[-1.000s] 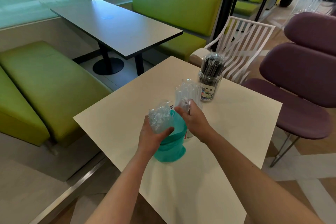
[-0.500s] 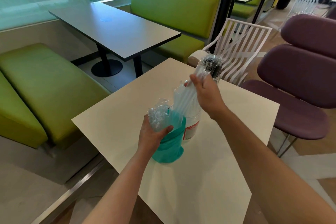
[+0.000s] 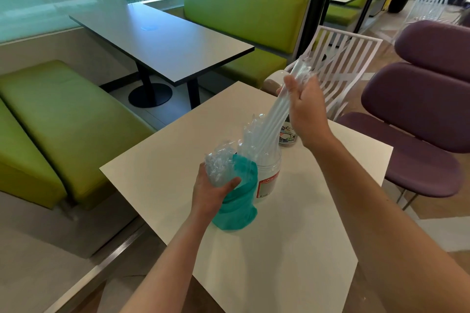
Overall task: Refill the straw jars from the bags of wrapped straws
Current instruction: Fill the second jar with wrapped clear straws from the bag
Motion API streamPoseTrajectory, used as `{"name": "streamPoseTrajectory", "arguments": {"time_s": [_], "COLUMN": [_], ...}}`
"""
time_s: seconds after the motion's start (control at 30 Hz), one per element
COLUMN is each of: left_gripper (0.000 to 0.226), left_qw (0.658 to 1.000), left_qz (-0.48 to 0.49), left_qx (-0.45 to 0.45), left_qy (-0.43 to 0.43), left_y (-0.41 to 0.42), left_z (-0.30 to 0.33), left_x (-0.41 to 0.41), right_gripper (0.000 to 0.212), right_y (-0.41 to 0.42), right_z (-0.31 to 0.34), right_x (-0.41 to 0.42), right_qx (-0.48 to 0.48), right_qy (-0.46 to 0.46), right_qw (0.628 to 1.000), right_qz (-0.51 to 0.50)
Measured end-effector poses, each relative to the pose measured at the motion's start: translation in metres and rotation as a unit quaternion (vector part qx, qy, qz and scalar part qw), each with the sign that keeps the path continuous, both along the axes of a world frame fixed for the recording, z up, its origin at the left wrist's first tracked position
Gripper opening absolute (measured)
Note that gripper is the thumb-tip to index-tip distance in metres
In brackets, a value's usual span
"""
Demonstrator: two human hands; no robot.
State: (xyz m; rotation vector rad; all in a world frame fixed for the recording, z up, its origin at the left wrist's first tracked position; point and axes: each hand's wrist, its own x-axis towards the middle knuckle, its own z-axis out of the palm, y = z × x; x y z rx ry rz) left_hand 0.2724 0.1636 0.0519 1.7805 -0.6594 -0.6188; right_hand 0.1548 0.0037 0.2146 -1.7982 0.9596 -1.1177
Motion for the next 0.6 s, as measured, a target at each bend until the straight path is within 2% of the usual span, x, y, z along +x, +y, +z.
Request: {"name": "streamPoseTrajectory", "arguments": {"time_s": [0.23,0.4,0.5,0.6], "left_gripper": [0.078,0.079,0.078,0.078], "left_qw": [1.000,1.000,1.000,1.000], "left_qz": [0.001,0.002,0.002,0.003], "left_qx": [-0.009,-0.010,-0.009,-0.007], "left_qy": [0.006,0.003,-0.003,0.005], "left_y": [0.002,0.004,0.004,0.005], "left_z": [-0.003,0.000,0.001,0.000], "left_x": [0.001,-0.001,-0.002,-0.001], "right_gripper": [0.026,0.040,0.053,0.047], "right_y": [0.005,0.007,0.011,0.012], "right_z": [-0.046,-0.091,-0.099,-0.096], "right_x": [0.021,0.029,0.029,0.028], "right_qx": [0.039,0.098,0.100,0.008], "right_qy": [0.142,0.236,0.242,0.199], "right_qw": [0.989,0.965,0.961,0.977], "right_qz": [0.027,0.066,0.094,0.083]}}
